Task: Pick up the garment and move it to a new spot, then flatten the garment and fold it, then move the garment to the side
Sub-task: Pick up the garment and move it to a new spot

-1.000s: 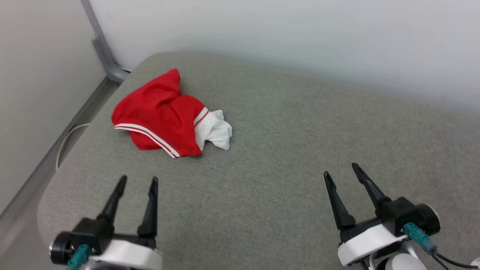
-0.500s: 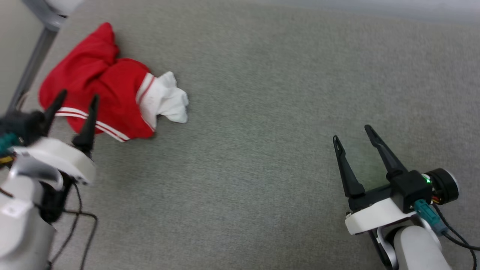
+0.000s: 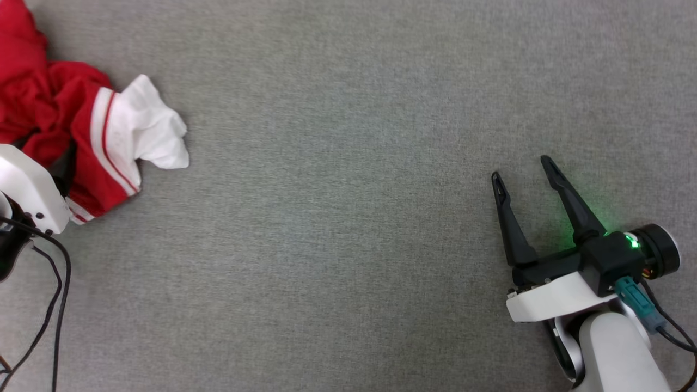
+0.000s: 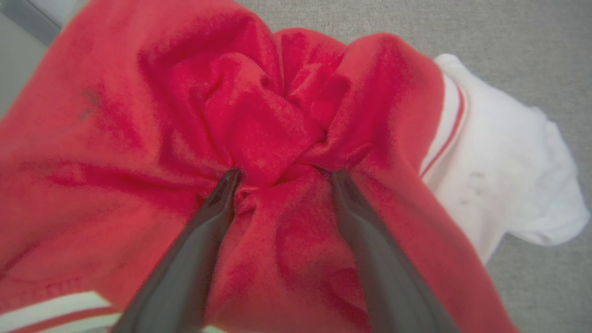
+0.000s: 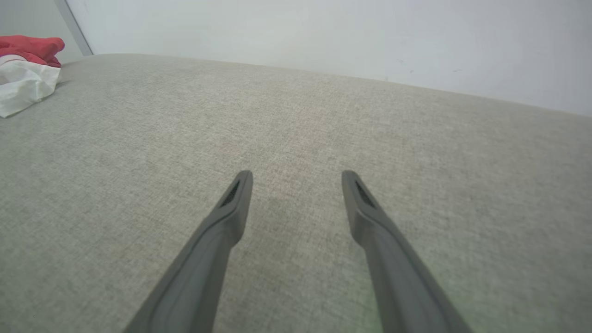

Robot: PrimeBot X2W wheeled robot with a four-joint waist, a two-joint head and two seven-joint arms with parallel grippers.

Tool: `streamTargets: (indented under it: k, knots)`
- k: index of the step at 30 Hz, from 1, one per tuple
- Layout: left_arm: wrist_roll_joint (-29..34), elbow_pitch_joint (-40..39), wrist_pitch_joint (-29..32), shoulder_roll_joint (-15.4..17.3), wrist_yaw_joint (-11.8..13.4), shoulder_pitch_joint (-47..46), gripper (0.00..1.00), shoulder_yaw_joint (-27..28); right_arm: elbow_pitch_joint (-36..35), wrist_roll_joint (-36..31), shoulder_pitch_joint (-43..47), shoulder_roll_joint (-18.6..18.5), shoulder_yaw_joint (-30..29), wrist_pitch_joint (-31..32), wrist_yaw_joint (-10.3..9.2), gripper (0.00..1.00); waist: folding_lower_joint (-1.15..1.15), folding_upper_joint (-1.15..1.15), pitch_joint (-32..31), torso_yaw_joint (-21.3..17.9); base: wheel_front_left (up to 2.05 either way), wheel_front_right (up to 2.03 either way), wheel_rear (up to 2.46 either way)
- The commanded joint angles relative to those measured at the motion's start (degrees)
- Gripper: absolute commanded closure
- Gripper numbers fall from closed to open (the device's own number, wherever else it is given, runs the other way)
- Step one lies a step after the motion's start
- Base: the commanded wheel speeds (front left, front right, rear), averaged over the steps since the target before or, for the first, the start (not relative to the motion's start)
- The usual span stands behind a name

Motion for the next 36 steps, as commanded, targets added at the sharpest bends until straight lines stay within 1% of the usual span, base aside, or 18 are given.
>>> streamTargets:
  k: [1,6,7,8,12,13,14,15,16,22,23,27,29,31,33,36]
  knots:
    - [-2.2,0.9,2.3,0.7,0.0,-0.8,0.00,-2.3,-0.4,-0.5,-0.9,0.0,-0.1,-0.1,-0.04,0.00,-0.01,0.00,1.5,-0.9,0.00,0.00,0.00]
    - [-6.3,4.2,5.5,-0.2,0.0,-1.0,0.00,-7.4,-0.4,-0.7,-1.1,0.0,-0.3,-0.1,-0.04,0.00,-0.01,0.00,2.0,-0.9,0.00,0.00,0.00]
    - [-7.1,4.7,5.5,-0.4,0.0,-1.0,0.75,-8.2,-0.3,-0.9,-1.1,0.0,-0.4,-0.1,-0.04,0.00,-0.01,0.00,1.8,-0.9,0.00,0.00,0.00]
    - [-7.8,4.7,5.1,-0.5,0.0,-1.0,1.00,-9.1,-0.2,-1.0,-1.1,0.0,-0.5,-0.1,-0.04,0.00,-0.01,0.00,1.6,-0.9,0.00,0.00,0.00]
    - [-10.5,5.0,1.4,0.2,0.0,-0.8,1.00,-10.7,0.1,-1.0,-0.8,0.0,-0.7,-0.1,-0.04,0.00,-0.01,0.00,-0.4,-0.7,0.00,0.00,0.00]
    - [-12.2,5.1,-3.1,1.4,0.0,-0.7,1.00,-10.6,0.6,-0.5,-0.3,0.0,-0.6,-0.1,-0.04,0.00,-0.01,0.00,-2.6,-0.5,0.00,0.00,0.00]
    - [-13.0,4.9,-4.5,1.7,0.0,-0.9,1.00,-10.3,0.8,-0.3,-0.2,0.0,-0.6,-0.1,-0.04,0.00,-0.01,0.00,-3.4,-0.5,0.00,0.00,0.00]
    - [-13.0,4.9,-4.5,1.7,0.0,-0.9,1.00,-10.3,0.8,-0.3,-0.2,0.0,-0.6,-0.1,-0.04,0.00,-0.01,0.00,-3.4,-0.5,0.00,0.00,0.00]
    - [-14.4,4.4,-7.4,2.0,0.0,-0.5,1.00,-9.9,1.2,0.1,0.3,0.0,-0.6,-0.1,-0.04,0.00,-0.01,0.00,-5.3,-0.3,0.00,0.00,0.00]
    - [-16.8,0.4,-13.0,4.0,0.0,1.6,1.00,-10.0,2.4,1.5,1.7,0.0,-0.3,-0.1,-0.04,0.00,-0.01,0.00,-11.7,0.3,0.00,0.00,0.00]
    - [-16.8,0.4,-13.0,4.0,0.0,1.6,1.00,-10.0,2.4,1.5,1.7,0.0,-0.3,-0.1,-0.04,0.00,-0.01,0.00,-11.7,0.3,0.00,0.00,0.00]
    - [-18.0,-2.9,-14.5,4.8,0.0,2.7,1.00,-9.6,3.2,3.0,2.9,0.0,-0.1,-0.1,-0.04,0.00,-0.01,0.00,-15.6,0.6,0.00,0.00,0.00]
    - [-18.2,-4.8,-14.8,4.6,0.5,3.2,1.00,-9.4,3.4,3.5,3.0,0.0,0.1,-0.1,-0.04,0.00,-0.01,0.00,-17.3,0.6,0.00,0.00,0.00]
    - [-18.5,-7.1,-14.8,4.2,1.6,3.5,1.00,-9.4,3.8,4.0,3.6,0.0,0.2,-0.1,-0.04,0.00,-0.01,0.00,-18.7,0.5,0.00,0.00,0.00]
    - [-18.5,-9.9,-14.4,3.7,2.8,4.1,1.00,-9.7,4.0,4.0,3.8,0.0,-0.9,-0.1,-0.04,0.00,-0.01,0.00,-19.8,0.2,0.00,0.00,0.00]
    - [-17.7,-14.6,-13.6,2.8,5.1,4.7,1.00,-10.7,4.3,5.1,4.0,0.0,-1.9,-0.1,-0.04,0.00,-0.01,0.00,-21.3,-0.4,0.00,0.00,0.00]
